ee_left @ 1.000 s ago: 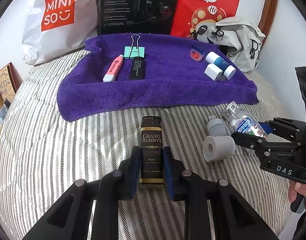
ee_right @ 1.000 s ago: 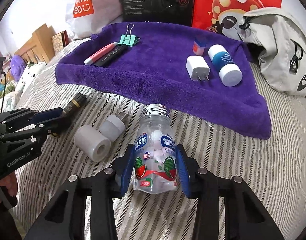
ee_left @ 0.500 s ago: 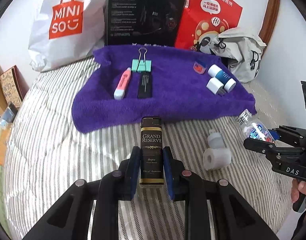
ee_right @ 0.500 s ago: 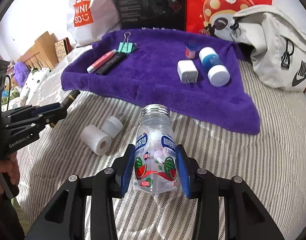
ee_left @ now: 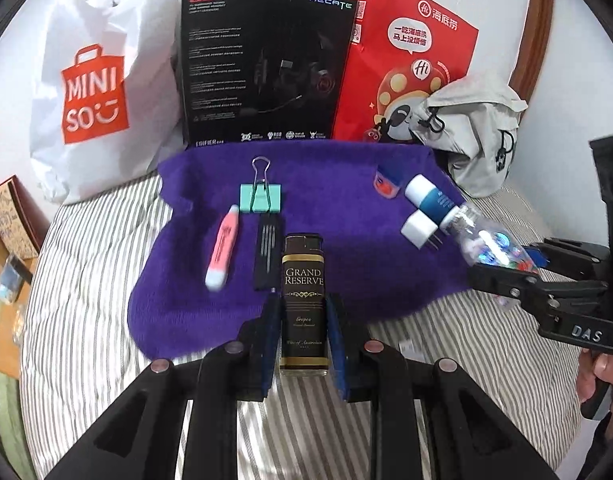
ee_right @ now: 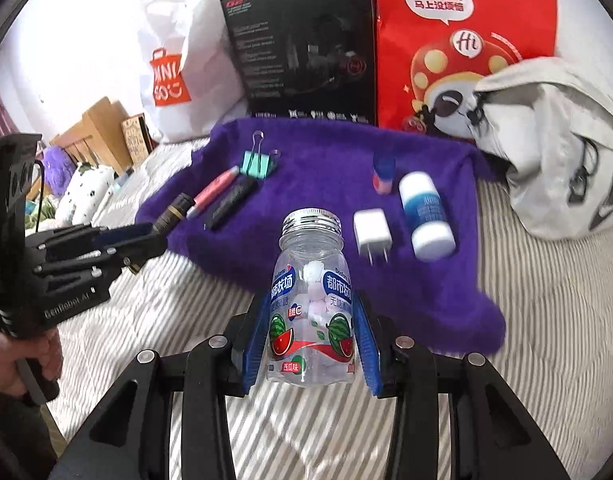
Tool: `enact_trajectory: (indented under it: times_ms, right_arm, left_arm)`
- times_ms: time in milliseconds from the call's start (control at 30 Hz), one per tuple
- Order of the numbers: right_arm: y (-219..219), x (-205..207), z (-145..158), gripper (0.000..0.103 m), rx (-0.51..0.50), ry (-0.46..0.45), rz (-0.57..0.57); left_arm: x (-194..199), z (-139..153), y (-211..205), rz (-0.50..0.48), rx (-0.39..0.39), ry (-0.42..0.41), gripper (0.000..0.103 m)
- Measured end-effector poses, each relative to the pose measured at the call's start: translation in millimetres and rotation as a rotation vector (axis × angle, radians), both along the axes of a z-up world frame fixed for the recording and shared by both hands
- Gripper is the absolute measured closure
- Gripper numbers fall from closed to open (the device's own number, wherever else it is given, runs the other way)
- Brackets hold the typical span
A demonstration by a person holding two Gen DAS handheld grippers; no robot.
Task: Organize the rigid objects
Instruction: 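Carry the Grand Reserve bottle and candy jar in both grippers onto the towel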
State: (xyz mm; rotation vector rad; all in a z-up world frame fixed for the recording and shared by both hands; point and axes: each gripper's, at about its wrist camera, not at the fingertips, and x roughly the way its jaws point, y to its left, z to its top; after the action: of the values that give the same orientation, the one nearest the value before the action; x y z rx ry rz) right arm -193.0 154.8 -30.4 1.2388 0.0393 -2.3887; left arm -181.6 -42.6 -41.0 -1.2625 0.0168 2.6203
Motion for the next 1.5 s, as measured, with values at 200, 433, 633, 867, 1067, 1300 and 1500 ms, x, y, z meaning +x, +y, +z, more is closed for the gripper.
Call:
enact_trajectory:
  times_ms: [200, 433, 633, 867, 1067, 1300, 1500]
  right_arm:
    - [-17, -45, -10, 0.062, -0.017, -0.021, 0.023]
    - [-49, -80, -35, 0.062, 0.046, -0.047, 0.053]
    - [-65, -91, -53, 0.062, 0.106, -0.054, 0.05]
    - [-74, -87, -58, 0.062, 0.187, -0.016, 0.056]
    - [-74, -86, -60, 0.062, 0.196, -0.009, 0.073]
    - [-71, -81, -59, 0.058, 0.181, -0.023, 0.083]
    - [-60, -74, -52, 0.057, 0.15, -0.013, 0.056]
  left_arm:
    - [-16, -5, -6, 0.021, 0.004, -0.006, 0.081]
    - [-20, -16, -30, 0.057, 0.017, -0.023, 0.081]
    - [-18, -19, -46, 0.067, 0.038, -0.033, 0.081]
    - [-19, -17, -50, 0.065, 0.038, -0.035, 0.081]
    - [-18, -14, -50, 0.07, 0.034, -0.033, 0.081]
    - [-14, -12, -46, 0.059, 0.025, -0.037, 0.081]
    - [-13, -8, -37, 0.048, 0.016, -0.031, 0.081]
